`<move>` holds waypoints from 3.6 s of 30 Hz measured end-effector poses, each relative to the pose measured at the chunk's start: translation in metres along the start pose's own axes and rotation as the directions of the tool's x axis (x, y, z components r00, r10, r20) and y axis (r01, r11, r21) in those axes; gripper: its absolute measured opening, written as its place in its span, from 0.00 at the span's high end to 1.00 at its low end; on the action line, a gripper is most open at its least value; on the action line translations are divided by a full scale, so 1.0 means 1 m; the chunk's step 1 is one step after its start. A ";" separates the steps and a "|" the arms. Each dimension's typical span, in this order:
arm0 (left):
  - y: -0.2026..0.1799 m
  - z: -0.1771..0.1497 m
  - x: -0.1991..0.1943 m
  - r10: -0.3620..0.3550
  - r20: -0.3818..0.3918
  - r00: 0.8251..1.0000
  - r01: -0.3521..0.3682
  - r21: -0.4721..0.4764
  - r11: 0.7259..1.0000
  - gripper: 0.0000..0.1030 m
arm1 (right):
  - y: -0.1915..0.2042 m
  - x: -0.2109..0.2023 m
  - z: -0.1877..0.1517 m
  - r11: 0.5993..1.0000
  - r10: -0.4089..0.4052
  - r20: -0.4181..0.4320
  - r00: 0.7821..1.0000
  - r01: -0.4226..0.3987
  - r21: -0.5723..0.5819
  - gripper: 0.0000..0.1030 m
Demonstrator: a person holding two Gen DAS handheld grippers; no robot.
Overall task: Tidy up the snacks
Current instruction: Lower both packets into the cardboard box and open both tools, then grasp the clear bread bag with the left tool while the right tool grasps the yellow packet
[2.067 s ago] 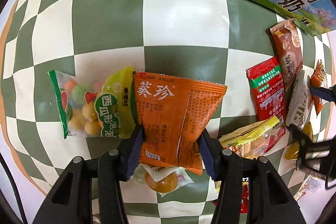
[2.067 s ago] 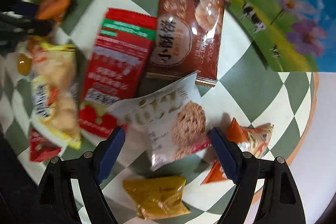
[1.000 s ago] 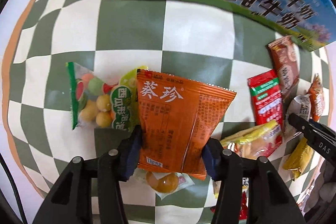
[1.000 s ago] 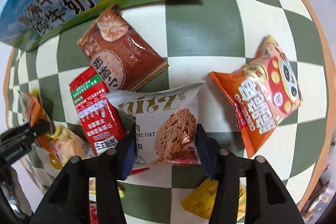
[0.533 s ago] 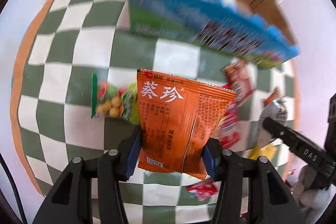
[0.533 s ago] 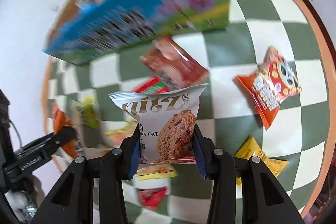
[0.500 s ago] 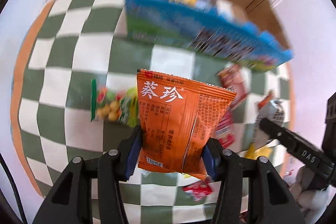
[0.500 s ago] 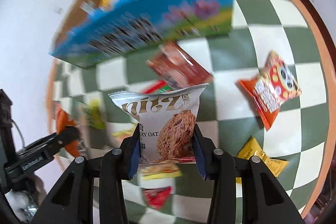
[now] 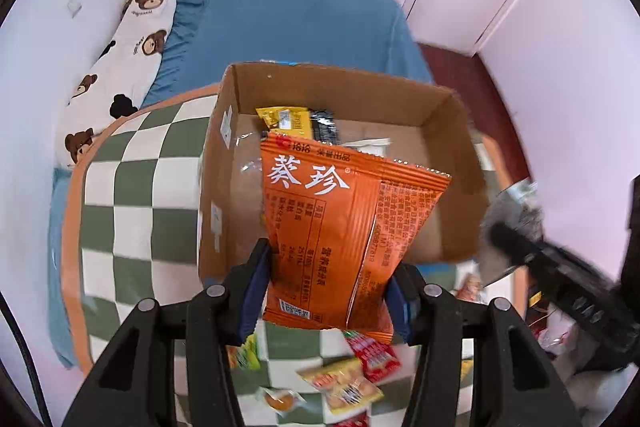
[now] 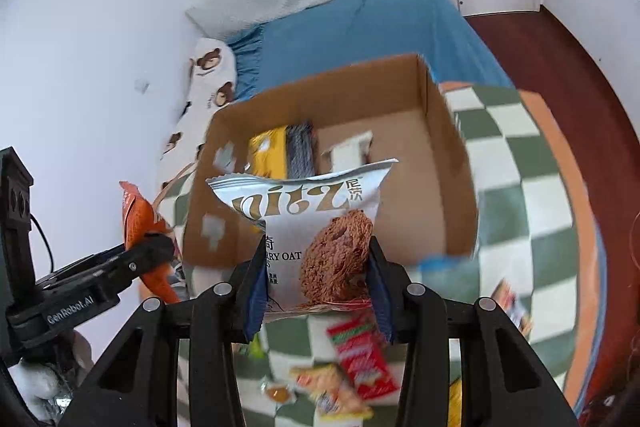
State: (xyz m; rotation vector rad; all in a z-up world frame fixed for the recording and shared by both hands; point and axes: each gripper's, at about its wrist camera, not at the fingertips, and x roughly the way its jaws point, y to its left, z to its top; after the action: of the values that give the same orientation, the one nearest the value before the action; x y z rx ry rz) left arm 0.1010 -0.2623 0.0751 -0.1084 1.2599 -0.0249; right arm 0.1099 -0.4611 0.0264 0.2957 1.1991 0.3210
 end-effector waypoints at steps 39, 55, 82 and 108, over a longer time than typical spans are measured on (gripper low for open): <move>0.019 0.029 0.078 0.090 -0.063 0.994 -0.095 -0.082 0.992 0.21 | -0.031 0.111 0.078 0.978 -0.197 -0.047 0.979 0.193 -0.075 0.11; -0.012 -0.035 -0.013 0.046 0.128 0.991 -0.043 -0.027 0.999 0.21 | -0.010 0.009 -0.010 0.981 -0.152 0.112 0.982 0.163 -0.104 0.11; -0.029 -0.230 0.157 0.027 -0.410 0.912 -0.032 -0.004 0.999 0.21 | -0.124 0.080 -0.253 0.878 -0.438 -0.378 0.815 0.299 -0.373 0.11; -0.058 -0.244 0.194 -0.013 -0.387 0.922 0.003 -0.027 1.000 0.46 | -0.205 0.109 -0.243 0.959 -0.145 -0.430 0.891 0.233 0.159 0.11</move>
State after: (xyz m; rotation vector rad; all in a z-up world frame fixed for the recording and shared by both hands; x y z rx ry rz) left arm -0.0693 -0.3516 -0.1771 -0.1356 1.6569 -0.0387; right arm -0.0650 -0.5935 -0.2282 0.2948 1.6766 0.0848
